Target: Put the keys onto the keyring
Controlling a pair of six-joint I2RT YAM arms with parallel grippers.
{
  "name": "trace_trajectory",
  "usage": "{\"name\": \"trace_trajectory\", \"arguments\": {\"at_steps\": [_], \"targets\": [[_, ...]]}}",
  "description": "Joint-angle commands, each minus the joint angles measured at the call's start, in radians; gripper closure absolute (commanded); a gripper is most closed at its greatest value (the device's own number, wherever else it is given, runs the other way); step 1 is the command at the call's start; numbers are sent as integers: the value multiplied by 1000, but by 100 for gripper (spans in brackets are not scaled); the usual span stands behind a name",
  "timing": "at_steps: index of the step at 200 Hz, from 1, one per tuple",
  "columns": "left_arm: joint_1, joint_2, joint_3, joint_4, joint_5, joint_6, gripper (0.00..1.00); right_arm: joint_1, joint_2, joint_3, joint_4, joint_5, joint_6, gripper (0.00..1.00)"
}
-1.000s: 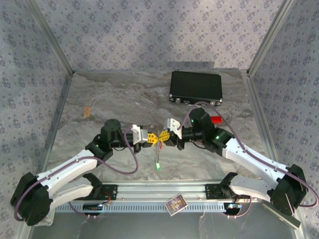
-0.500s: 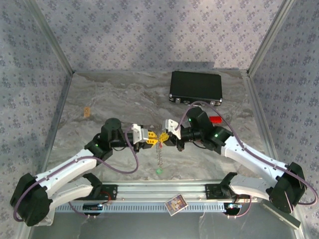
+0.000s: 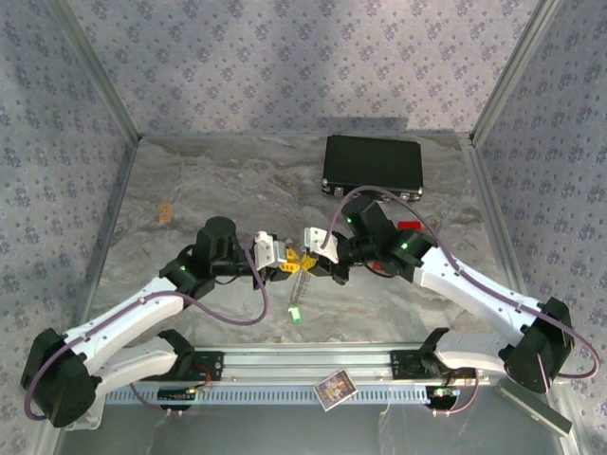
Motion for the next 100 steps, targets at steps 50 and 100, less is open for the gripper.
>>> {"name": "trace_trajectory", "arguments": {"at_steps": [50, 100], "targets": [[-4, 15, 33, -37, 6, 23, 100, 25, -1, 57, 0, -39, -14, 100], [-3, -9, -70, 192, -20, -79, 100, -12, -48, -39, 99, -53, 56, 70]]}}
